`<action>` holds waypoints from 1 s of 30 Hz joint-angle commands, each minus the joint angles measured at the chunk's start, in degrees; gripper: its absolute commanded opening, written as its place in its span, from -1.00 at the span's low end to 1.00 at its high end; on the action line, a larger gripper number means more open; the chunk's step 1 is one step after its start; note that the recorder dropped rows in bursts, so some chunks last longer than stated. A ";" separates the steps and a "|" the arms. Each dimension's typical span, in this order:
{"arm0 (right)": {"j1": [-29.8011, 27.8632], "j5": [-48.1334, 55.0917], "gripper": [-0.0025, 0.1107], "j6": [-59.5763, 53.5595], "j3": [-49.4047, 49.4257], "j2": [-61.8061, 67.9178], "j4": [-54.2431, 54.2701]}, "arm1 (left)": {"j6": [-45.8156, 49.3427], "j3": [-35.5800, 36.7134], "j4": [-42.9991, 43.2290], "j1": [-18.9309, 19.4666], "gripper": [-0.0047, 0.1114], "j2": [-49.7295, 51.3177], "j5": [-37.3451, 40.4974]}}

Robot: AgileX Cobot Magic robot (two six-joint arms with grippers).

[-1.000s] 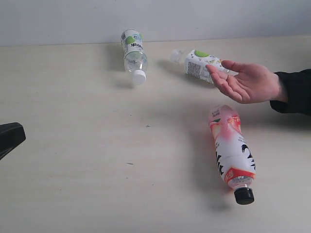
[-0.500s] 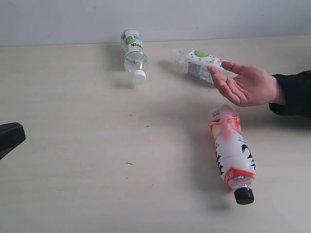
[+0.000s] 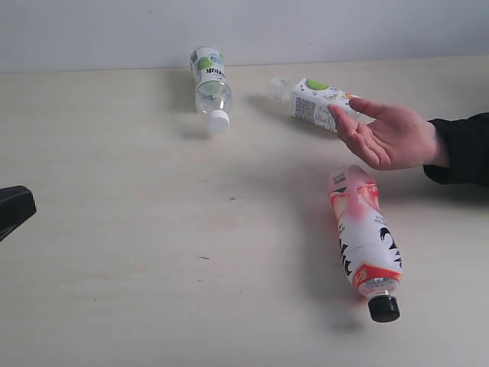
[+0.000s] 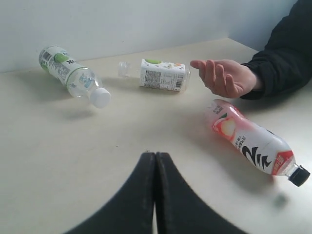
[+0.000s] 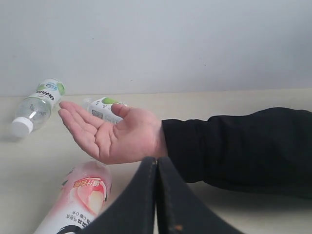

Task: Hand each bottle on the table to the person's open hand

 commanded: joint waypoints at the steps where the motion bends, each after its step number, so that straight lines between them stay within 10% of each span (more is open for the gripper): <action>1: -0.30 -0.36 -0.96 -0.35 0.25 -0.34 -0.18 | 0.12 0.13 -0.08 -0.06 -0.92 -0.44 -1.00; 22: -0.30 -0.42 -0.96 -0.23 0.25 -0.34 -0.18 | -1.85 -1.77 -4.52 -0.06 -0.92 -0.44 -11.09; 30: -0.30 -0.42 -0.96 -0.23 0.25 -0.34 -0.18 | 1.63 -22.41 -3.62 -0.06 -0.92 16.69 -3.01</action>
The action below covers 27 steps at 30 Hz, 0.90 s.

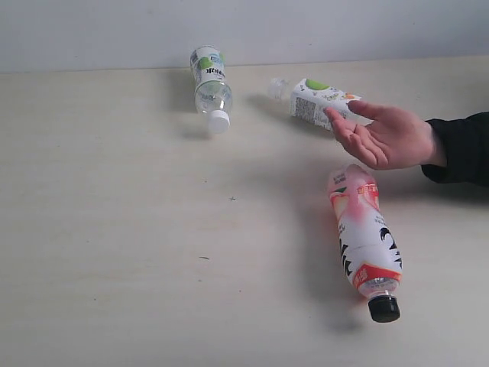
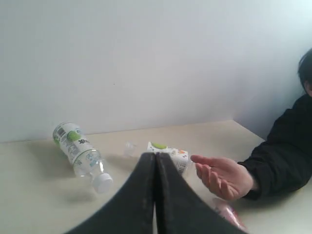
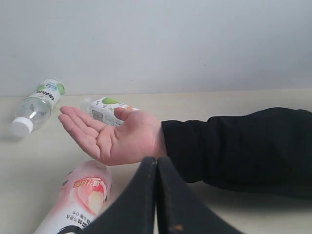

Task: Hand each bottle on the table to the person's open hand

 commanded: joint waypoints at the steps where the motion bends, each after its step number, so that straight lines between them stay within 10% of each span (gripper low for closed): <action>1: -0.30 -0.42 -0.96 -0.23 0.25 -0.34 -0.18 | 2.78 -10.20 0.83 -0.06 -0.92 12.34 4.92; 9: -0.30 -0.42 -0.96 -0.36 0.25 -0.34 -0.18 | 4.82 -25.42 3.23 0.53 -0.92 33.64 10.08; 17: -0.30 -0.42 -0.96 -0.36 0.25 -0.34 -0.18 | 3.50 -42.88 5.01 13.31 -0.92 51.58 21.95; 27: -0.30 -0.42 -0.96 -0.36 0.25 -0.34 -0.18 | -9.58 -56.83 17.32 15.46 -0.92 61.89 24.72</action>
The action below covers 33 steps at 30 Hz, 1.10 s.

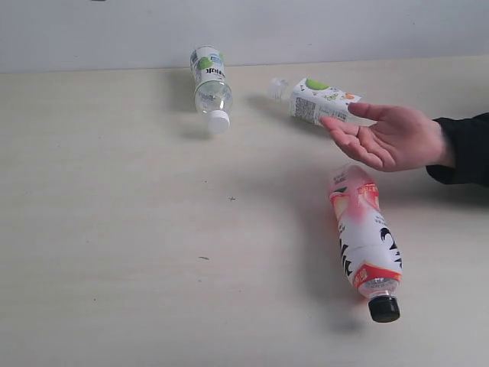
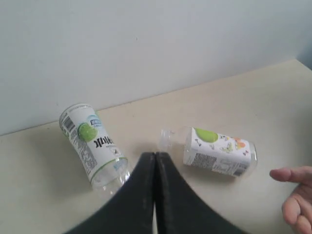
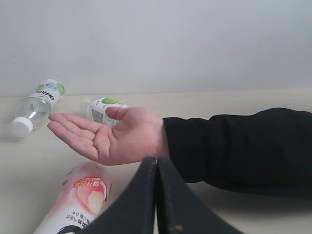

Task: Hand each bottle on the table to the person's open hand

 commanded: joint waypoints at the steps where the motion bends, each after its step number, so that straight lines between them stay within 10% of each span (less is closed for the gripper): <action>1: -0.30 -0.42 -0.96 -0.36 0.25 -0.34 -0.18 | -7.94 -10.28 11.06 0.18 -0.92 6.89 5.63; 11: -0.30 -0.42 -0.96 -0.36 0.25 -0.34 -0.18 | -52.76 -27.96 70.55 0.18 -0.92 22.84 34.67; 23: -0.30 -0.48 -0.96 -0.22 0.25 -0.34 -0.18 | -51.72 -51.22 52.43 0.05 -0.92 38.78 44.26; 33: -0.20 -0.48 -0.96 -0.22 0.25 -0.34 -0.18 | -56.25 -57.10 44.80 -0.06 -0.90 45.60 35.31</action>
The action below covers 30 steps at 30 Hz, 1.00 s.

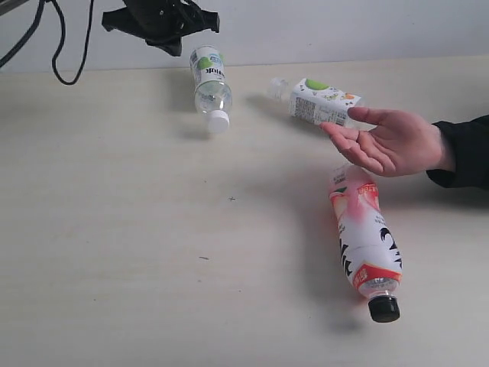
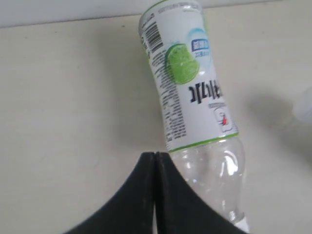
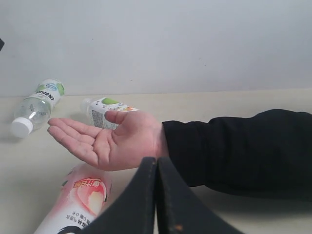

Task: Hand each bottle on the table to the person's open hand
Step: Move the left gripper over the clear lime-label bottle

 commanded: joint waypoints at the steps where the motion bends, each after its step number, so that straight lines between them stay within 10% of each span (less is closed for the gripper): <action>1: -0.20 -0.42 -0.96 -0.22 0.25 -0.34 -0.18 | -1.28 -1.62 -6.40 -0.13 -0.88 2.05 -6.85; 13: -0.20 -0.42 -0.96 -0.36 0.25 -0.34 -0.18 | -0.16 -3.12 -8.26 0.63 0.64 7.69 -16.89; 30: -0.20 -0.42 -0.96 -0.36 0.25 -0.34 -0.18 | -1.91 -3.12 -6.28 0.63 0.66 12.76 -25.56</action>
